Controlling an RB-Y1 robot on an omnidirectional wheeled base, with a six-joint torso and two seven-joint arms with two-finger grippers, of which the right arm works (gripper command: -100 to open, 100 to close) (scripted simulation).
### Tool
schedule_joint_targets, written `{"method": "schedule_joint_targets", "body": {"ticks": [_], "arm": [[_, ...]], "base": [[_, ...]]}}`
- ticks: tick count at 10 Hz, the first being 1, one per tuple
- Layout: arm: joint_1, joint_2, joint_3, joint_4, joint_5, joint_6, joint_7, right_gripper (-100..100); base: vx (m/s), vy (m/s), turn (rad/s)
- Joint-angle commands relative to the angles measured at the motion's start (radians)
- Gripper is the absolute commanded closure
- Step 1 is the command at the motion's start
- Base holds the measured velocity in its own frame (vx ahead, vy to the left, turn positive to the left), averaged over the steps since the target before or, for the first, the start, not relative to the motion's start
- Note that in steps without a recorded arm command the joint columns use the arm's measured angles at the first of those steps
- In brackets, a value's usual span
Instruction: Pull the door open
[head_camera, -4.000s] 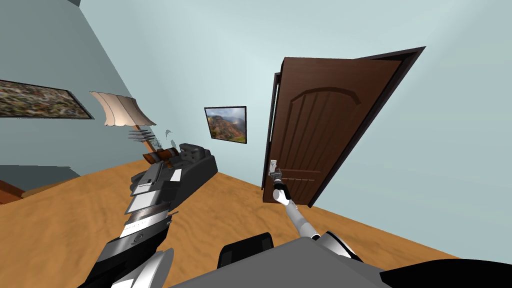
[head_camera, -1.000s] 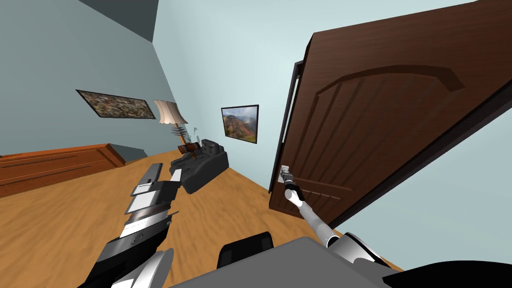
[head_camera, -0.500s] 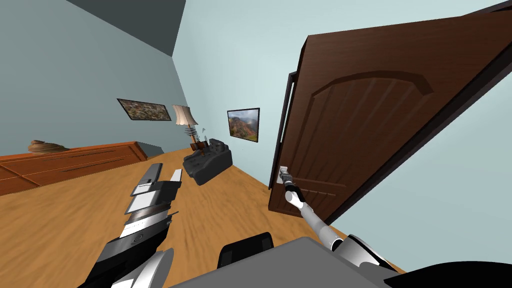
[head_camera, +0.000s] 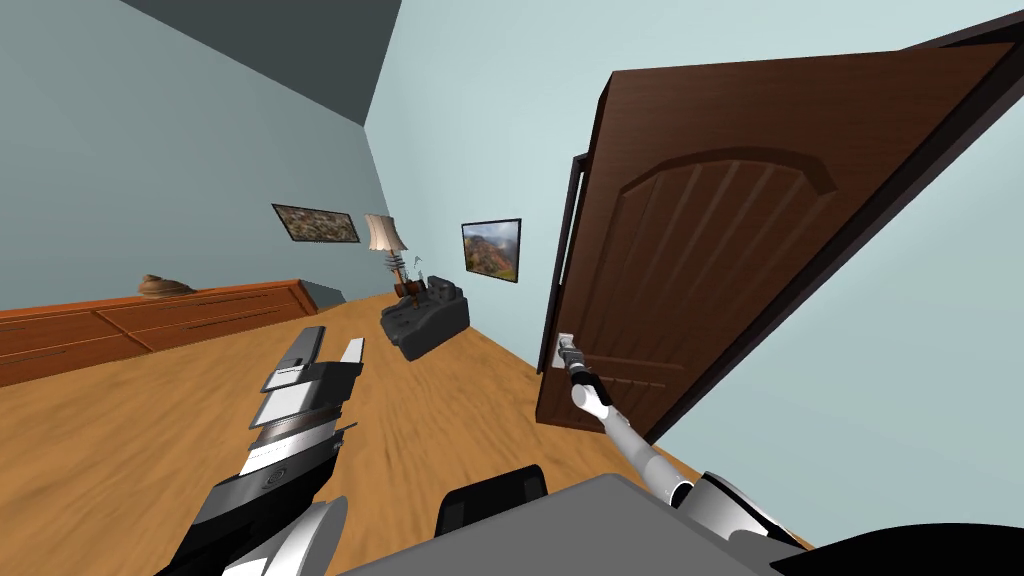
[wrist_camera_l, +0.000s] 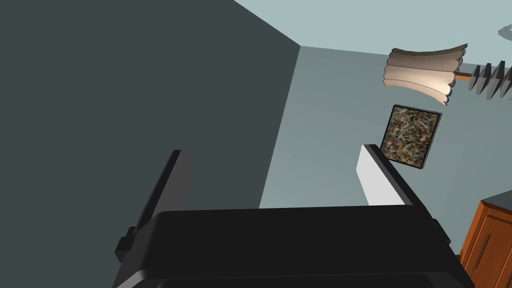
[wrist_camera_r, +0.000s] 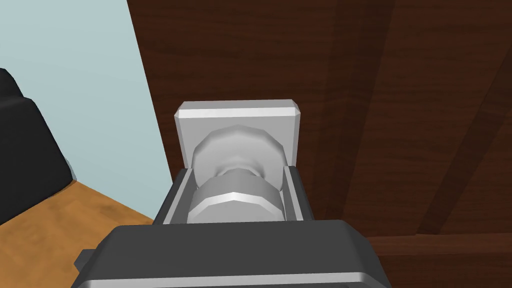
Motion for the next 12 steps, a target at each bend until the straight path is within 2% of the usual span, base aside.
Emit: {"method": "schedule_joint_targets", "body": {"ticks": [1,9,10,11,12], "arm": [[0.006,-0.010,0.017,-0.012,0.002,-0.002,-0.013,100],[0.039,-0.075,0.106,-0.069,0.013,-0.017,-0.088,100],[0.042,-0.081,0.114,-0.074,0.014,-0.018,-0.095,100],[0.038,-0.077,0.109,-0.066,0.014,-0.017,-0.090,100],[0.047,-0.093,0.129,-0.074,0.016,-0.023,-0.108,100]], "base": [[-0.175,-0.059,0.102],[-0.213,-0.055,0.103],[-0.195,-0.062,0.089],[-0.085,-0.023,0.030],[-0.144,-0.050,0.115]]}}
